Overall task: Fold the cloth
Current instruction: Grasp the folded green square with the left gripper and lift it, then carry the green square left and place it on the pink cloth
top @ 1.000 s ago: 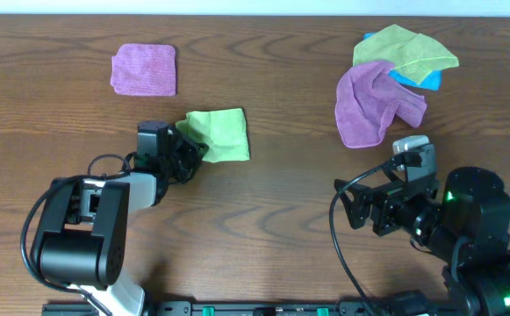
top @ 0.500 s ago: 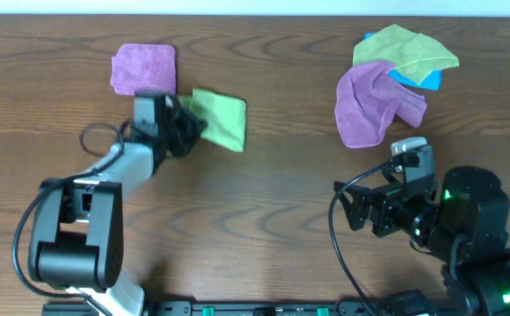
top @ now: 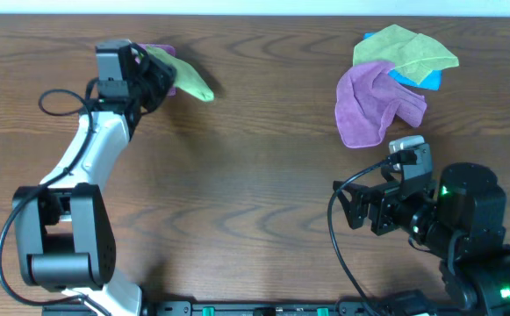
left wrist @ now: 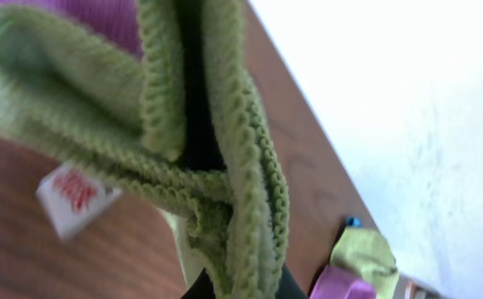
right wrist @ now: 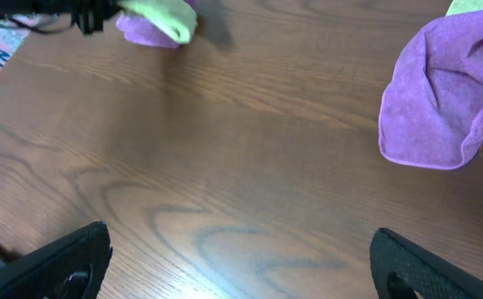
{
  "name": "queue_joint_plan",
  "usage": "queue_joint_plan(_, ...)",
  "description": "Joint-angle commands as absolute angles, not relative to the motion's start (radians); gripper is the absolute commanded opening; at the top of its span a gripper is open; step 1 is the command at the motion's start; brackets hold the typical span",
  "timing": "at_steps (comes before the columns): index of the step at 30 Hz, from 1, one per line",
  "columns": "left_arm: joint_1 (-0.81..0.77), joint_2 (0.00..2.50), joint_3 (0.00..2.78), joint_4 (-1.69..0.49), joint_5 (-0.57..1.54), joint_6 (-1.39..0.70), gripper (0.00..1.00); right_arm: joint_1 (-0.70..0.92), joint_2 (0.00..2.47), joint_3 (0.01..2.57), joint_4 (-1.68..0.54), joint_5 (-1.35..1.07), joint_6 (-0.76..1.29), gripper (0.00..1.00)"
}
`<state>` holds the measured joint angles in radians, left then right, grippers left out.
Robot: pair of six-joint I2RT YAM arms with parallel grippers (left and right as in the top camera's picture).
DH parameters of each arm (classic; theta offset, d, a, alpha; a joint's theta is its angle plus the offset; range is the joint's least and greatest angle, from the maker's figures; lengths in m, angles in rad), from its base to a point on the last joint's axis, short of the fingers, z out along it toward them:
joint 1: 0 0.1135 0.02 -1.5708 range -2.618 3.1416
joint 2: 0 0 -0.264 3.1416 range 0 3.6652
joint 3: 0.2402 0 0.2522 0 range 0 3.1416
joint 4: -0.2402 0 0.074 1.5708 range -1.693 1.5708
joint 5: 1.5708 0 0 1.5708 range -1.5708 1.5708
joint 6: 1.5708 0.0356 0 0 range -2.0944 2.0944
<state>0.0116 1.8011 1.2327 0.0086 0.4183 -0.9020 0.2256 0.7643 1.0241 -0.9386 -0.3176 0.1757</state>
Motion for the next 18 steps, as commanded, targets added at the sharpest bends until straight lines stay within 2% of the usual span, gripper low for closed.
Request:
queue_joint_plan(1,0.019,1.863,1.335,0.02,0.41,-0.867,0.06,0.215,0.771,1.018,-0.939,-0.315,0.179,0.99)
queue_joint_plan(9,0.036,2.004,1.57,-0.021,0.419,-0.805,0.06,0.215,0.794,1.018,-0.937,-0.315,0.179,0.99)
queue_joint_plan(18,0.076,2.075,1.654,-0.047,0.416,-0.77,0.06,0.215,0.833,1.018,-0.916,-0.315,0.179,0.99)
